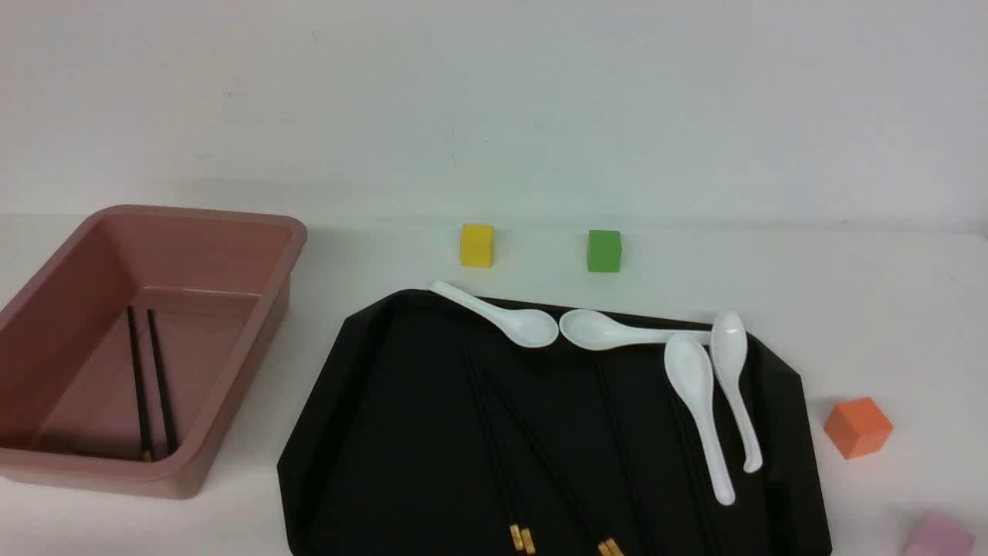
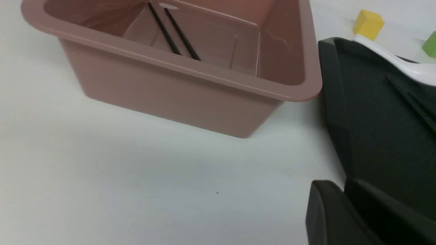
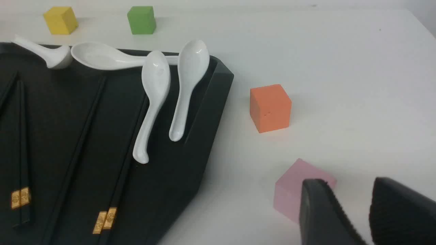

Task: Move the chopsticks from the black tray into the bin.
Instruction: Use the left arm to grab a pair of chopsticks

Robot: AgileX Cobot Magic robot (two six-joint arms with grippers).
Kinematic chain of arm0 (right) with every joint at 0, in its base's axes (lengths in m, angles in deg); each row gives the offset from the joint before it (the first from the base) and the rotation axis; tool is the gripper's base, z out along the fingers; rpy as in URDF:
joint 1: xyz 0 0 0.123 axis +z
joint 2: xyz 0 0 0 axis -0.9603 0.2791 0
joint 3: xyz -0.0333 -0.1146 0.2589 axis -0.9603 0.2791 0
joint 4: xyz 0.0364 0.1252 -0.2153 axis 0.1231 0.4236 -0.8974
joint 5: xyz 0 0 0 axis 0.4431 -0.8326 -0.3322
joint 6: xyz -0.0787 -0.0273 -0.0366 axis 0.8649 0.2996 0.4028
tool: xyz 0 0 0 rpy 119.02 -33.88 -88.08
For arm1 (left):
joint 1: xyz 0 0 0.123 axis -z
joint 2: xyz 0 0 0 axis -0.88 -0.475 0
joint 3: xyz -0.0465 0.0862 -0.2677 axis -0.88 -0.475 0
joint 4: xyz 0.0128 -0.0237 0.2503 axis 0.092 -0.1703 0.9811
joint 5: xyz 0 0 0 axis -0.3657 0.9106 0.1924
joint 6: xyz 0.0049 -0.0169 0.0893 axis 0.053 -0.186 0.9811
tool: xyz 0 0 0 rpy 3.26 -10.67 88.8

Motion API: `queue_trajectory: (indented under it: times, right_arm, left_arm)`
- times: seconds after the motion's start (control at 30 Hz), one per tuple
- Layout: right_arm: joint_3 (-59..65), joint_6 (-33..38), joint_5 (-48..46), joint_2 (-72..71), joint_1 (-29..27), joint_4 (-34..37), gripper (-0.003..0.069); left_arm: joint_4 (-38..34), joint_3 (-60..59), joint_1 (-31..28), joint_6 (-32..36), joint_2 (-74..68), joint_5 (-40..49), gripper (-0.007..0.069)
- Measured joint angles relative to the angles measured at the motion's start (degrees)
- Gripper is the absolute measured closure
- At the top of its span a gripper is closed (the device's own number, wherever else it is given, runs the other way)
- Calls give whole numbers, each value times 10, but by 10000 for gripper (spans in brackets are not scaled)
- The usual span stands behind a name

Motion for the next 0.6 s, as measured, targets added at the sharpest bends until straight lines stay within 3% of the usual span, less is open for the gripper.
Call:
queue_trajectory:
  times: [0.6]
  right_arm:
    - [0,0,0,0,0,0,419]
  left_arm:
    - [0,0,0,0,0,0,531]
